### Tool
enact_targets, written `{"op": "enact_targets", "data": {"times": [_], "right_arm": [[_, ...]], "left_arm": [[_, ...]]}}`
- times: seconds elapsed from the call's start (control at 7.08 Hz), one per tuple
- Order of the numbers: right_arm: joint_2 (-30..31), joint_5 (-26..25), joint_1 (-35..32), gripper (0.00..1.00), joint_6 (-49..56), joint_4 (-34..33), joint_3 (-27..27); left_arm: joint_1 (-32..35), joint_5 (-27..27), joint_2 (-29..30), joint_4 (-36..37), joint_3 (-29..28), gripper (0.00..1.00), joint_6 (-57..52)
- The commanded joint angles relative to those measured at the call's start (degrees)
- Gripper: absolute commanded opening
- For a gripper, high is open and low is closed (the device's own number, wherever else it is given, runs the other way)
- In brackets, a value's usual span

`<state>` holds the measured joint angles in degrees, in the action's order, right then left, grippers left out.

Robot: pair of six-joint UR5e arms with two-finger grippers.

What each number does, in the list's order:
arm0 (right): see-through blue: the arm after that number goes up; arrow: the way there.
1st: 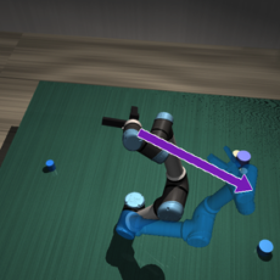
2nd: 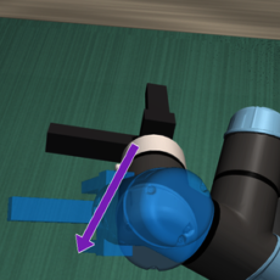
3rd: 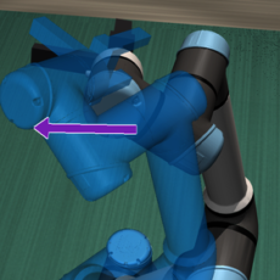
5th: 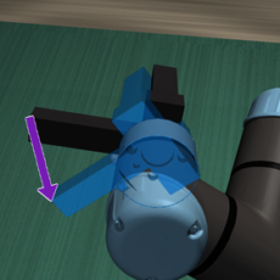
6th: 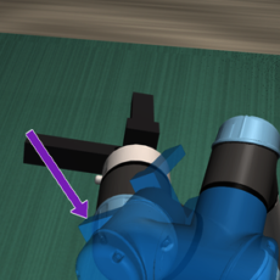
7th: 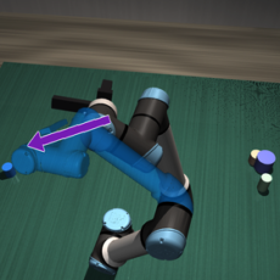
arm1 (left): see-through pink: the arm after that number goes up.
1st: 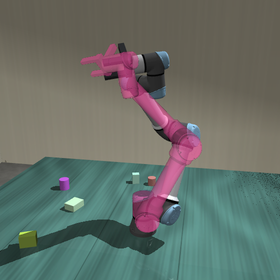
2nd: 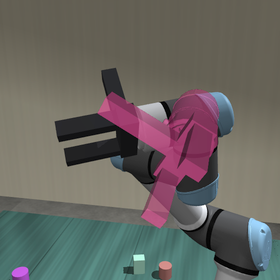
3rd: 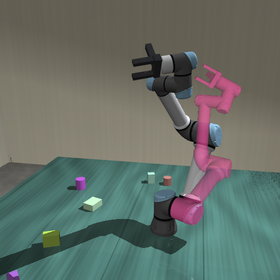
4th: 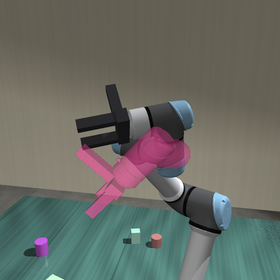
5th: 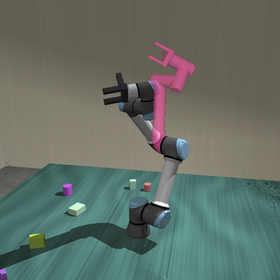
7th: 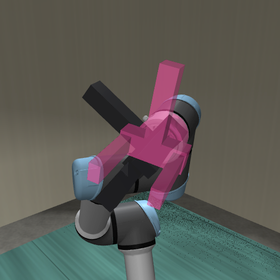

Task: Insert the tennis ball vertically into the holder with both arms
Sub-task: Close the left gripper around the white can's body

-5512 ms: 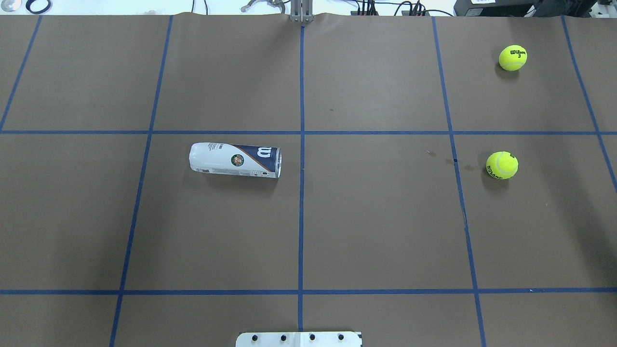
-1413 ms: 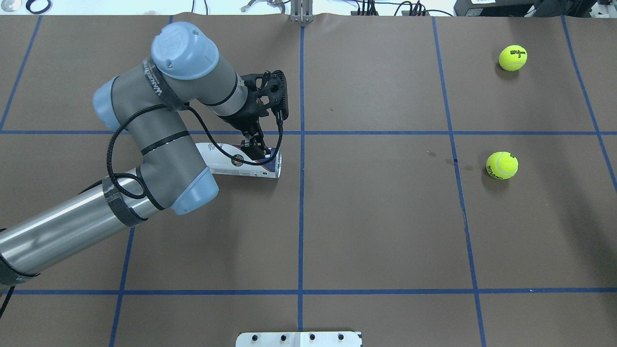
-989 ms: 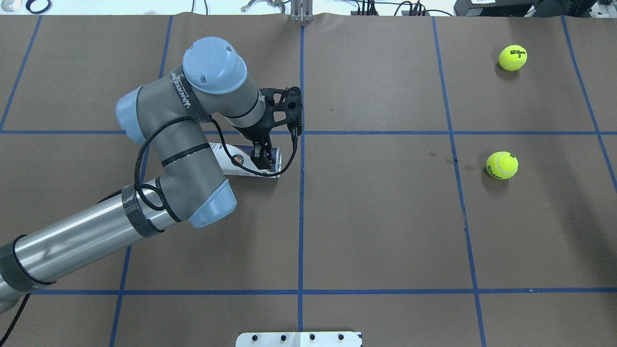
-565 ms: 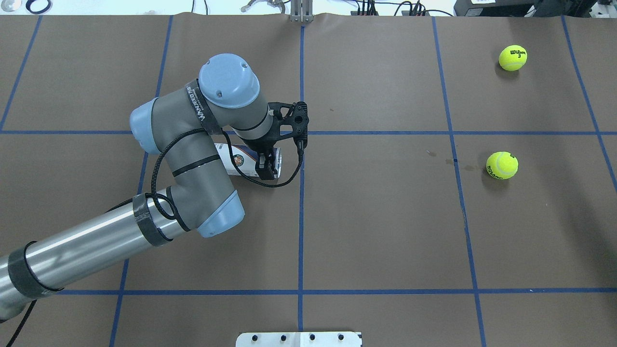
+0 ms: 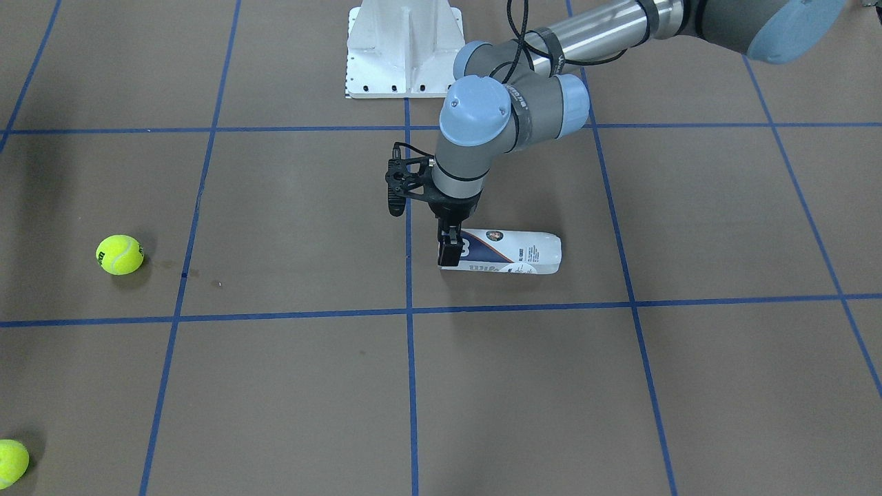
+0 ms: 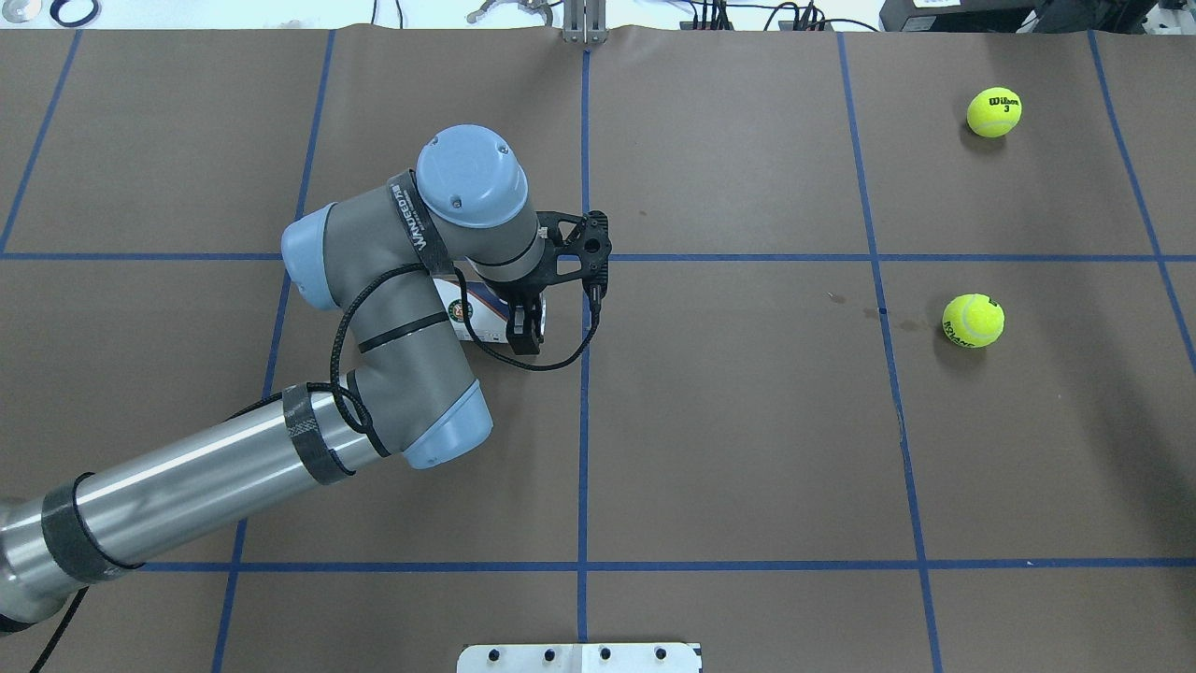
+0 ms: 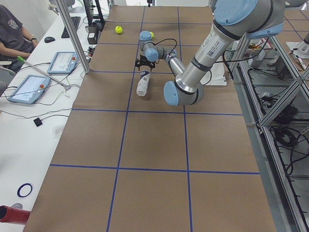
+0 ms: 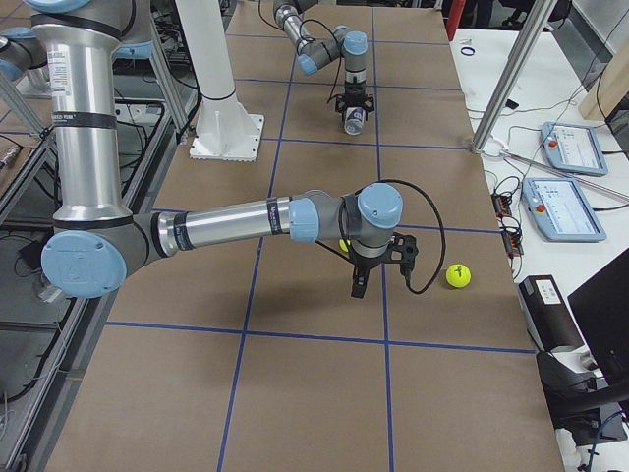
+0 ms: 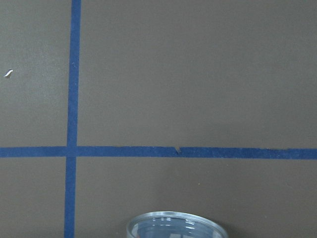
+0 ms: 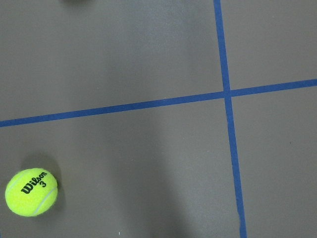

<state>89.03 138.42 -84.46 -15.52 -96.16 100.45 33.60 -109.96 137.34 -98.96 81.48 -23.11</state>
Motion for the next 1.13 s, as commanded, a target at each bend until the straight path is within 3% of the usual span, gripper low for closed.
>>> {"op": "enact_targets", "data": {"times": [0.0, 0.99], "right_arm": [[0.0, 0.0, 0.0, 1.0, -0.1, 0.0, 0.0], [-0.1, 0.0, 0.0, 1.0, -0.1, 0.0, 0.0]], "left_arm": [[-0.1, 0.6, 0.0, 0.0, -0.4, 0.98, -0.6], [-0.9, 0.4, 0.1, -0.7, -2.4, 0.97, -0.6]]}}
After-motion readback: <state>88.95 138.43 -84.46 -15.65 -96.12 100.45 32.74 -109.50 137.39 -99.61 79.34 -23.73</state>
